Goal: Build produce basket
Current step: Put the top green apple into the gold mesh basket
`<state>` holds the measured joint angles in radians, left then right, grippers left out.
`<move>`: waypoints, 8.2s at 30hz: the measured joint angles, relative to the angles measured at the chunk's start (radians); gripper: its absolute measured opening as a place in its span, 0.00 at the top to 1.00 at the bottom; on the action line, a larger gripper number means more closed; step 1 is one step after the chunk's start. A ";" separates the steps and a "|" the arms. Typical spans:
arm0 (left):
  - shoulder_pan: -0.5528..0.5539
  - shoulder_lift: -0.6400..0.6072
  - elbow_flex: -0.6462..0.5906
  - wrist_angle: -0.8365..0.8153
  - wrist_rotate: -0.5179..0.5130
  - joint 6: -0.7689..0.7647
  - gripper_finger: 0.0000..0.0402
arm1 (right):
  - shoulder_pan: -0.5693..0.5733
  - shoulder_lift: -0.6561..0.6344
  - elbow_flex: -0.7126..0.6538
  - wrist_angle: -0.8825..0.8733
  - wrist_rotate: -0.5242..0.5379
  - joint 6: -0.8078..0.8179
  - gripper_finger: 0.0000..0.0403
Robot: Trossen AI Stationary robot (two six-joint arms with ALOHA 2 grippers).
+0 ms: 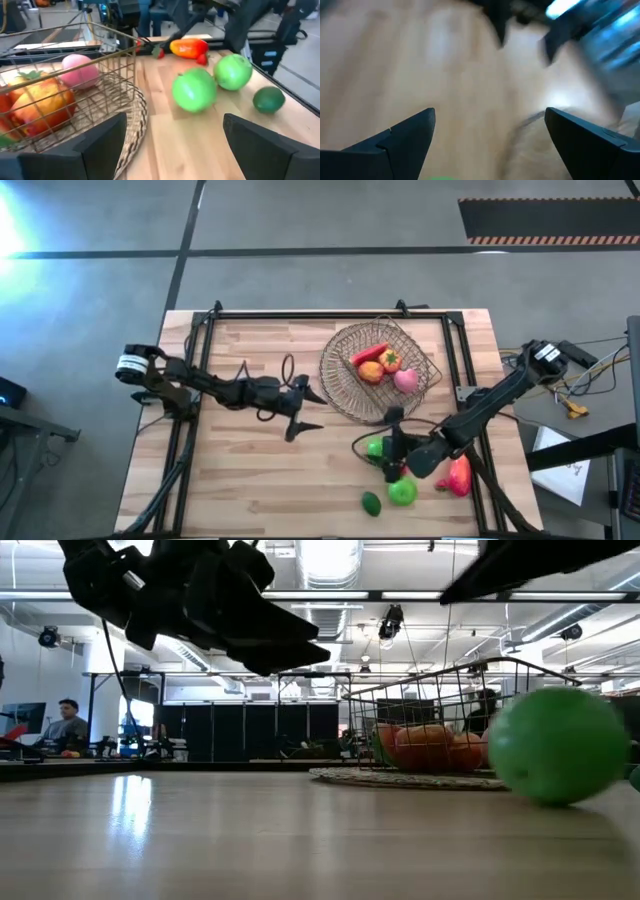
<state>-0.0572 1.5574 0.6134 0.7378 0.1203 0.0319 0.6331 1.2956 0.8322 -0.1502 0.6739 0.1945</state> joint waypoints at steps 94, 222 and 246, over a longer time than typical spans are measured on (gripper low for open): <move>-0.075 0.036 0.086 0.005 -0.025 0.245 0.21 | 0.146 -0.176 -0.298 0.304 -0.044 0.189 0.25; -0.103 0.367 1.052 -0.835 -0.541 0.743 0.15 | 0.277 -0.402 -0.161 0.377 0.556 -0.319 0.08; 0.152 0.623 1.320 -1.021 -0.011 0.340 0.15 | 0.408 -0.162 0.121 0.363 0.796 -0.558 0.08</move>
<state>0.0948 2.1806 1.9331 -0.2832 0.1093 0.3717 1.0409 1.1339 0.9529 0.2128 1.4695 -0.3638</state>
